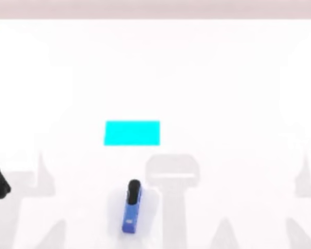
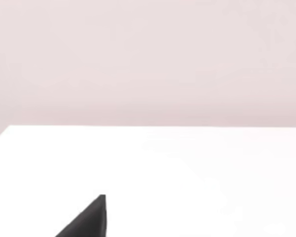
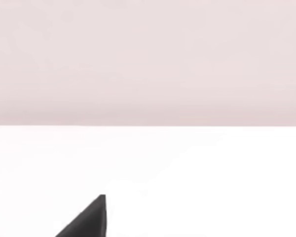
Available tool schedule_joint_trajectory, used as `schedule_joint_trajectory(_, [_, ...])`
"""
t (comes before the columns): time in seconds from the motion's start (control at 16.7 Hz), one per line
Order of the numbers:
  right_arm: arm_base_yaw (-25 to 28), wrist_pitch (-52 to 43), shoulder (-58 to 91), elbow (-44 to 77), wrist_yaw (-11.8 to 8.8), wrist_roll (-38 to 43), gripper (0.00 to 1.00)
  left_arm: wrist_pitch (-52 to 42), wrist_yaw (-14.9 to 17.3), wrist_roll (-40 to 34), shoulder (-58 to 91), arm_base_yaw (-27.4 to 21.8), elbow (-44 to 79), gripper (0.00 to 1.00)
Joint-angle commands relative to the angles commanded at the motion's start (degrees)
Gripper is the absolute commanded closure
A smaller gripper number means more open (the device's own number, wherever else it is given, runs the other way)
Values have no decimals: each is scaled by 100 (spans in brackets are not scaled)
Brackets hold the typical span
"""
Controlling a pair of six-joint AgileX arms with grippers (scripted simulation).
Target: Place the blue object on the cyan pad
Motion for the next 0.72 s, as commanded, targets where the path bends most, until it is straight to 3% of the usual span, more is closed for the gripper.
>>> schedule_joint_trajectory(0.3, [0,0,0,0,0,0,0,-291,7,-149,356,-183,352,0])
schedule_joint_trajectory(0.72, [0,0,0,0,0,0,0,-2227,-6,-1121,3317,-1329,2810,0])
